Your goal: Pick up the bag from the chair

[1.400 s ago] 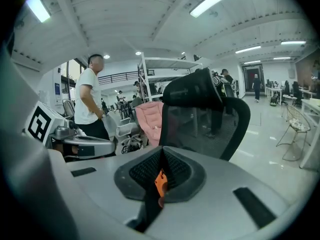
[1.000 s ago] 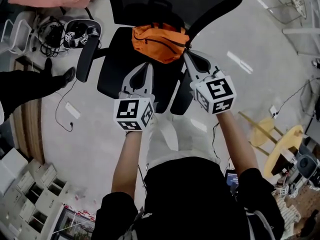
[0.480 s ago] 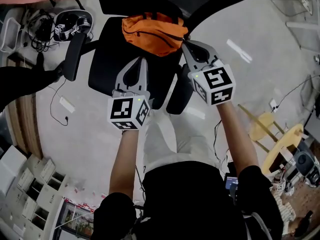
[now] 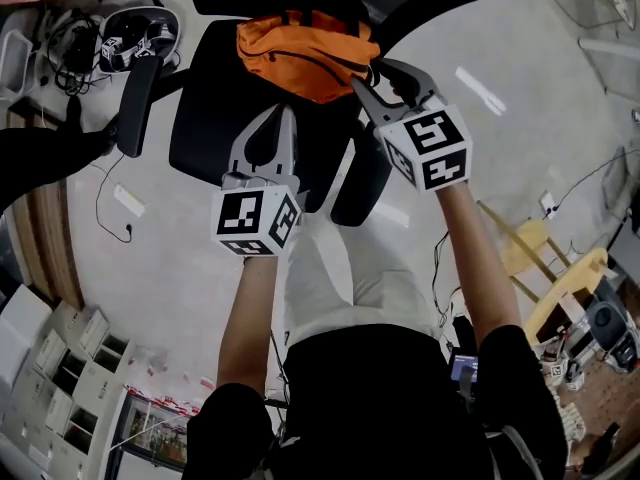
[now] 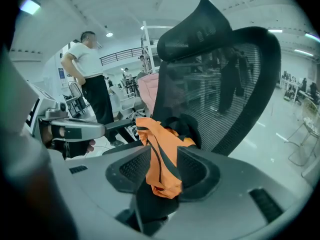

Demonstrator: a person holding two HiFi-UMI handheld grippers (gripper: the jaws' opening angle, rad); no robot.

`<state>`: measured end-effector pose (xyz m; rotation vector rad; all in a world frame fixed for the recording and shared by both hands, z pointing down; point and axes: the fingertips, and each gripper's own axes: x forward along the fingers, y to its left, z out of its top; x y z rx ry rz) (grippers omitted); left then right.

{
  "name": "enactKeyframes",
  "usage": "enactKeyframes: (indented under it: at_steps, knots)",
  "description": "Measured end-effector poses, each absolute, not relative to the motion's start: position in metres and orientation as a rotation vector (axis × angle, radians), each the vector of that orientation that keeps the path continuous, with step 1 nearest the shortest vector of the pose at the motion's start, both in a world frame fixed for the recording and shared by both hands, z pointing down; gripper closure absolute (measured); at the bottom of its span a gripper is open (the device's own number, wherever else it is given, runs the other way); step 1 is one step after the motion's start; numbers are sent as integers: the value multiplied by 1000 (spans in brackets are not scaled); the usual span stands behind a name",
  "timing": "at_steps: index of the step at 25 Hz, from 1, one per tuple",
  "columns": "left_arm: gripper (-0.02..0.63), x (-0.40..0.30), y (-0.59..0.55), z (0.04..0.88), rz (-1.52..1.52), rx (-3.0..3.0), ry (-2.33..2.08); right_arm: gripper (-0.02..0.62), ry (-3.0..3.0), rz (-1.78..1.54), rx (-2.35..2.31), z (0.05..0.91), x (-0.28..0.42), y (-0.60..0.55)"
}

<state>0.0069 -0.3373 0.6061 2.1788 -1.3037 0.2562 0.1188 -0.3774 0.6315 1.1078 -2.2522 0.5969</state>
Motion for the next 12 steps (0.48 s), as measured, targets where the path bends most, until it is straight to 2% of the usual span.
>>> enactKeyframes:
  at_steps: [5, 12]
  knots:
    - [600, 10, -336, 610, 267, 2175, -1298, 341, -2227, 574, 1080, 648, 120, -388]
    - [600, 0, -335, 624, 265, 2123, -1309, 251, -2198, 538, 1060, 670, 116, -401]
